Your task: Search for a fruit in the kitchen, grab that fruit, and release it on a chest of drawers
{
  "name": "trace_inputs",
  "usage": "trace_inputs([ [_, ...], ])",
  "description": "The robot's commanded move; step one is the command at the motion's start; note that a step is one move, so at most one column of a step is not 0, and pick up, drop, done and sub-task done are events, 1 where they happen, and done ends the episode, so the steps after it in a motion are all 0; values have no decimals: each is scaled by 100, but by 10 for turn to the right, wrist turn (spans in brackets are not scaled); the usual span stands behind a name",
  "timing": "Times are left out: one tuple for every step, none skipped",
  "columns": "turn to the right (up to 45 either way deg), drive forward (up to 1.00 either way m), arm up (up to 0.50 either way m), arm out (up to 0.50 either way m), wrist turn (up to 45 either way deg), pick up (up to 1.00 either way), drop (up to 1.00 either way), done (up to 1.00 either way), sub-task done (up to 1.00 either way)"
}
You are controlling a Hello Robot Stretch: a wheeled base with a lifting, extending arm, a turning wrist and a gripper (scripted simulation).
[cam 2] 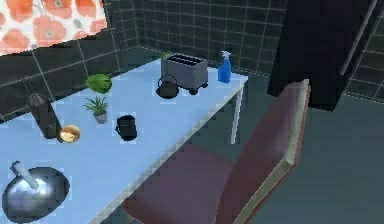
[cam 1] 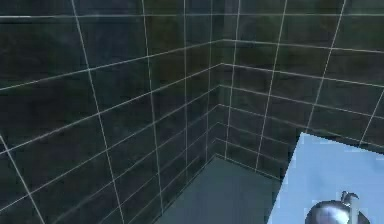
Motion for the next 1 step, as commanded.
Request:
trace_inputs([
  [-300,0,0,0,0,0,0,0,0],
])
